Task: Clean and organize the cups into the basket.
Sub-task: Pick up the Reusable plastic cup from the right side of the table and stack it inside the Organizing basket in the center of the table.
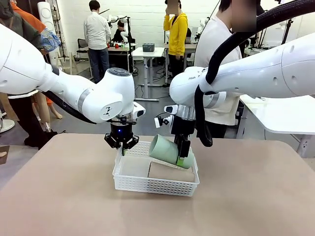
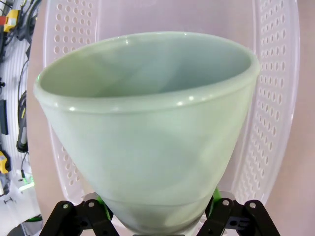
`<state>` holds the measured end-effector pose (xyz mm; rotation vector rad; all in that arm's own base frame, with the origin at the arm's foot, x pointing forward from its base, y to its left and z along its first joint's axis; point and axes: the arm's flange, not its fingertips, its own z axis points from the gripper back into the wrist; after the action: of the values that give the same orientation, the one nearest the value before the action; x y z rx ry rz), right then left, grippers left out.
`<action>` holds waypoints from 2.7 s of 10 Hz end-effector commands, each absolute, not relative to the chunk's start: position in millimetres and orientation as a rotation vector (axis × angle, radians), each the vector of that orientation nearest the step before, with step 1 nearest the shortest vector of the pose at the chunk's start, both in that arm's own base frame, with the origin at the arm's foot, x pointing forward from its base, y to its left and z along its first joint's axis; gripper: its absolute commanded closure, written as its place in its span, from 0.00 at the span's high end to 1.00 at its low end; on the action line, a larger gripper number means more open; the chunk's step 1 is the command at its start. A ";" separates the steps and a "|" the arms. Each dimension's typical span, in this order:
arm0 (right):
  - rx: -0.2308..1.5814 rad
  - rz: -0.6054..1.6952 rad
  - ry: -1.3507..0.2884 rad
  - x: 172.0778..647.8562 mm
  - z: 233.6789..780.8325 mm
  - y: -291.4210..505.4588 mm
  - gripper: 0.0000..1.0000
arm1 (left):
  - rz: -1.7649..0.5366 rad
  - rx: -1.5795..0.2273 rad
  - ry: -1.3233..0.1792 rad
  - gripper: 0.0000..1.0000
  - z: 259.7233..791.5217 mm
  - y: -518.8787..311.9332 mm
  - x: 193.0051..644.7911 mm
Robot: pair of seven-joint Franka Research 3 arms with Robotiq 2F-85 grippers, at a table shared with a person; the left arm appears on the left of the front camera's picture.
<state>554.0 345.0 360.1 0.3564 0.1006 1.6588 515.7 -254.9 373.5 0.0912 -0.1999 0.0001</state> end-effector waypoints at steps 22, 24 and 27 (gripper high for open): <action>1.015 1.164 -0.961 485.4 389.6 -123.3 1.00 | 0.000 0.089 -0.201 0.00 374.6 -255.5 515.7; 1.018 1.087 -0.984 482.4 383.0 -146.1 1.00 | 0.000 0.089 -0.201 0.00 374.6 -255.5 515.7; 1.002 1.092 -0.969 479.1 374.1 -152.8 1.00 | 0.000 0.089 -0.201 0.00 374.6 -255.5 515.7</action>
<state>475.2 -166.8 376.6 0.9863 -0.9955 1.0630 515.7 -255.1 373.2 0.0913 -0.1994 -0.0001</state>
